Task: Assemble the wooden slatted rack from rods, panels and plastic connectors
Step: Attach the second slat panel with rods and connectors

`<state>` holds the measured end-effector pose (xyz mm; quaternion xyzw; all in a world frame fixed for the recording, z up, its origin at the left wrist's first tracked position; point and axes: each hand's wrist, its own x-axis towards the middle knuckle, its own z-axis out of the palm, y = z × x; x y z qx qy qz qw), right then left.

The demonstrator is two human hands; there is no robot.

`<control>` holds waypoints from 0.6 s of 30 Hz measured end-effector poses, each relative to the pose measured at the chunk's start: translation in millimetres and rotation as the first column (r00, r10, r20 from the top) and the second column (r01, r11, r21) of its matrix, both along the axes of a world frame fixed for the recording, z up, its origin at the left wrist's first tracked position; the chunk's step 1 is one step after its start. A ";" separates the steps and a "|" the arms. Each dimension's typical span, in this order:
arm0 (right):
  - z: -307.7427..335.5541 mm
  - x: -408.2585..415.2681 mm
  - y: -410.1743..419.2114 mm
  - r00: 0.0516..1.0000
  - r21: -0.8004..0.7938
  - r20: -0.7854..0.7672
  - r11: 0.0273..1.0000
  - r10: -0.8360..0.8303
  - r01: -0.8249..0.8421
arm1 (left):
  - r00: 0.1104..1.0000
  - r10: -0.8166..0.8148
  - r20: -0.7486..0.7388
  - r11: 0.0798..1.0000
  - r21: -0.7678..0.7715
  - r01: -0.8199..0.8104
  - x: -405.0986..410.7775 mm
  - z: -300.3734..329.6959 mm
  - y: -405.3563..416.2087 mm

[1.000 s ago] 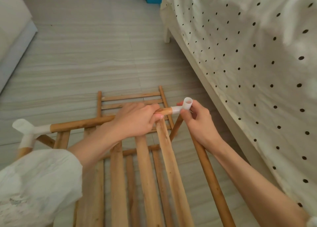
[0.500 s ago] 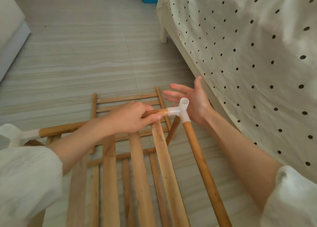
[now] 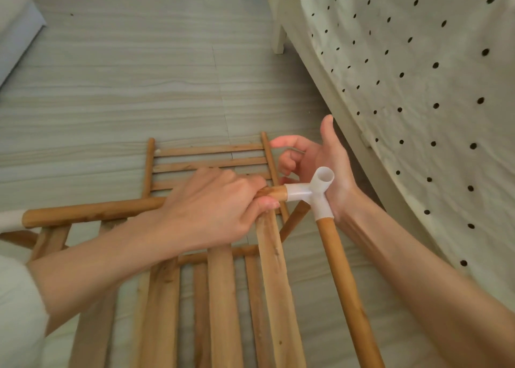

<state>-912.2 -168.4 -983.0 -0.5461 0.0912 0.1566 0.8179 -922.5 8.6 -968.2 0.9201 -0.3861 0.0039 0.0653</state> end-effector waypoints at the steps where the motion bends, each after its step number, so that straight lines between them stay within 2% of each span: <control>1: -1.4 0.4 -0.7 1.000 0.004 -0.001 1.000 0.004 -0.004 | 1.000 -0.005 0.001 1.000 0.005 0.005 -0.3 -0.4 -1.4; 6: -0.9 -2.6 3.4 1.000 -0.020 0.001 1.000 0.002 -0.002 | 1.000 0.001 0.021 0.996 0.084 -0.002 -0.6 1.1 0.8; 9: 3.0 -7.0 7.9 0.980 -0.152 0.005 0.969 -0.197 0.196 | 0.998 0.024 0.057 0.992 0.125 -0.031 -1.8 -1.0 -1.3; 11: 5.5 -12.0 7.6 0.946 -0.353 0.024 0.882 -0.325 0.312 | 0.998 0.038 0.045 0.994 0.099 -0.042 -4.5 0.9 -0.9; 14: 6.1 -36.3 0.0 0.924 -0.637 0.029 0.705 -0.381 0.311 | 0.998 0.042 -0.042 0.998 0.056 -0.040 -19.8 12.2 9.6; 16: 14.4 -64.5 0.3 0.938 -0.741 0.047 0.618 -0.343 0.263 | 0.992 0.059 -0.113 0.996 0.078 -0.050 -35.5 25.5 27.7; 17: 21.0 -82.6 3.8 0.955 -0.806 0.065 0.550 -0.289 0.221 | 0.987 0.072 -0.140 0.993 0.105 -0.058 -44.8 30.2 41.4; 18: 27.5 -102.4 8.3 0.976 -0.883 0.100 0.434 -0.193 0.177 | 0.984 0.088 -0.152 0.989 0.130 -0.069 -54.2 33.8 56.8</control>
